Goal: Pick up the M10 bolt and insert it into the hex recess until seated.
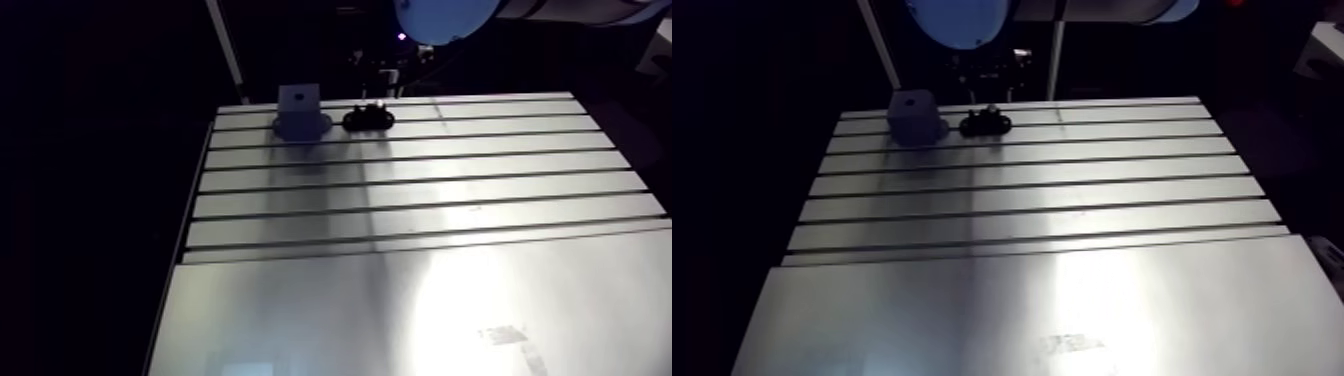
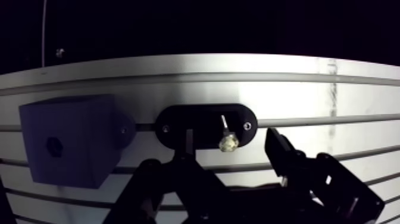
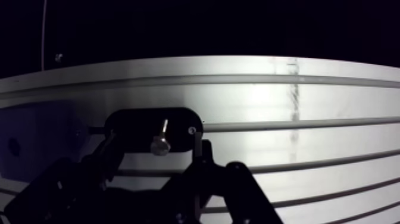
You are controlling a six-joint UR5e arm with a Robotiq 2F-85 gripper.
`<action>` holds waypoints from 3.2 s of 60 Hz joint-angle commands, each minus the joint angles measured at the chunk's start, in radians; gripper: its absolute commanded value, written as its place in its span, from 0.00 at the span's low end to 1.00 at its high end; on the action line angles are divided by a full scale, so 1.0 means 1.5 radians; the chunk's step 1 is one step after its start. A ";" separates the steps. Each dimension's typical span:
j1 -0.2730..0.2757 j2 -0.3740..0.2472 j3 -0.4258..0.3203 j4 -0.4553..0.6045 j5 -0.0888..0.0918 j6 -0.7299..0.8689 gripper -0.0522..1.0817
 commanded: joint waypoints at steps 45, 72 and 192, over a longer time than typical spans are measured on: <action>0.001 0.004 0.006 -0.004 -0.001 0.001 0.42; 0.000 0.005 0.007 -0.004 -0.001 0.001 0.49; 0.000 0.009 0.006 -0.003 0.000 0.001 0.60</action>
